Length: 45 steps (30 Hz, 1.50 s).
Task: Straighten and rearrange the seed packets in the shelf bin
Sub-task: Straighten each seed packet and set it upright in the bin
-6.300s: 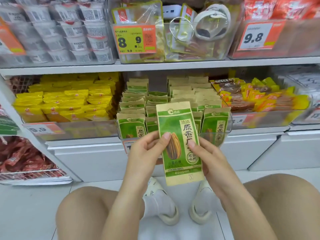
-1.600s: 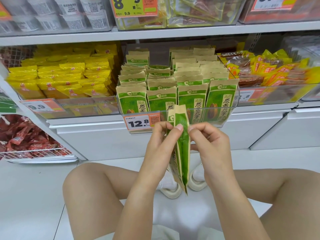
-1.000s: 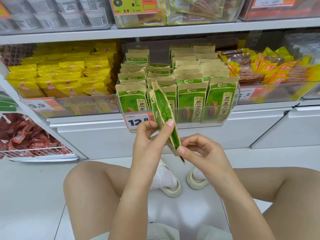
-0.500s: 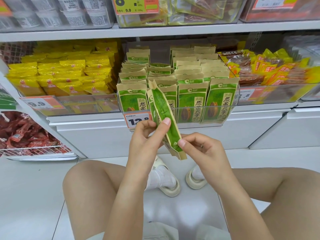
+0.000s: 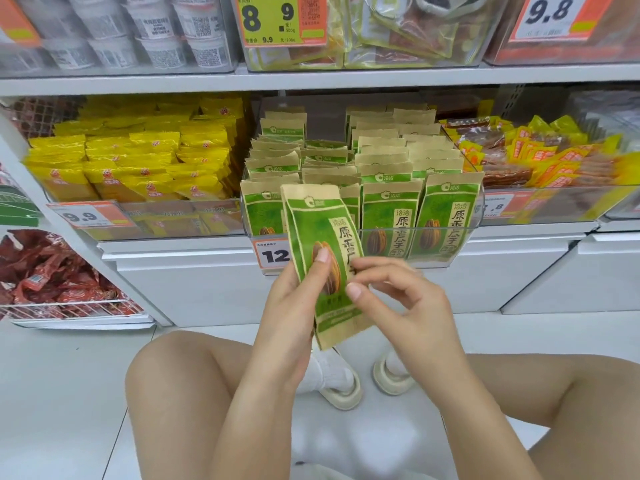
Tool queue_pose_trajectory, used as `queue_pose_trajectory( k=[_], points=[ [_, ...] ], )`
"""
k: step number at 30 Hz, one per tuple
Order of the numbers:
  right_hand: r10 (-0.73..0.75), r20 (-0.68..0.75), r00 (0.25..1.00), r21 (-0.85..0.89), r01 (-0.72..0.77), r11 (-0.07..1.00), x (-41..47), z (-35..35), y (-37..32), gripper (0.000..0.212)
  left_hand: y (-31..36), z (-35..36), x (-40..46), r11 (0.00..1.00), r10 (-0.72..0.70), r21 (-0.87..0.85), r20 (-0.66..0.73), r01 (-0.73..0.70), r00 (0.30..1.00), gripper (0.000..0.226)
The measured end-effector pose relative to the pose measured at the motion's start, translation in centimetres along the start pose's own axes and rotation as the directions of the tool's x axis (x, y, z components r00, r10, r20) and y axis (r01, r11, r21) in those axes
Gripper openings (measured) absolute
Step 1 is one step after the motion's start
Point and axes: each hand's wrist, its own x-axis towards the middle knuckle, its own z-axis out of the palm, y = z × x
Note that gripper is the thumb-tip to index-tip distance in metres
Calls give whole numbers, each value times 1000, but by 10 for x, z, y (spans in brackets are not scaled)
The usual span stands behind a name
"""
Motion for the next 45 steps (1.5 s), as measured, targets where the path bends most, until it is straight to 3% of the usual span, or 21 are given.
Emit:
queue_pose_trajectory(
  k=[3, 5, 8, 12, 18, 22, 24, 25, 27, 29, 33, 38, 42, 45],
  points=[
    [84, -103, 991, 63, -77, 995, 21, -15, -8, 31, 4, -8, -1, 999, 11, 42, 87, -15, 996, 35],
    [193, 36, 981, 69, -195, 978, 38, -27, -16, 45, 9, -11, 1, 995, 20, 96, 130, -33, 991, 32],
    [289, 322, 901, 0, -306, 952, 62, -43, -26, 39, 22, -12, 10, 981, 33, 183, 202, -71, 979, 33],
    [335, 457, 824, -87, -333, 939, 88, -62, -35, 32, 42, -10, 25, 954, 63, 266, 263, -135, 963, 33],
    [351, 511, 785, -23, -395, 918, 132, -74, -48, 36, 78, 10, 58, 868, 93, 434, 337, -242, 937, 31],
    [294, 438, 850, 27, -339, 940, 161, -80, -60, 32, 95, 14, 88, 786, 192, 504, 350, -357, 917, 31],
    [207, 323, 924, 69, -241, 968, 174, -87, -66, 28, 101, 5, 111, 635, 308, 637, 310, -436, 900, 41],
    [146, 253, 956, 77, -171, 982, 182, -91, -67, 28, 105, 0, 123, 477, 348, 759, 299, -443, 888, 43],
    [18, 138, 990, 93, -31, 995, 194, -94, -66, 28, 109, -10, 146, 113, 290, 926, 315, -360, 903, 49],
    [-97, 66, 993, 13, 97, 995, 203, -91, -62, 23, 109, -14, 166, -62, 157, 949, 315, -309, 936, 57],
    [-292, 110, 950, -395, 312, 864, 219, -78, -52, 25, 105, -5, 197, -180, 92, 914, 384, -364, 919, 66],
    [-369, 104, 924, -425, 377, 823, 237, -60, -35, 30, 102, 2, 223, -239, 21, 894, 394, -378, 919, 76],
    [-328, 136, 935, -463, 352, 813, 249, -47, -25, 31, 99, 1, 225, -292, -19, 894, 350, -340, 936, 80],
    [-332, 181, 926, -589, 373, 717, 249, -37, -21, 32, 97, 2, 222, -316, -46, 891, 330, -327, 943, 77]
  ],
)
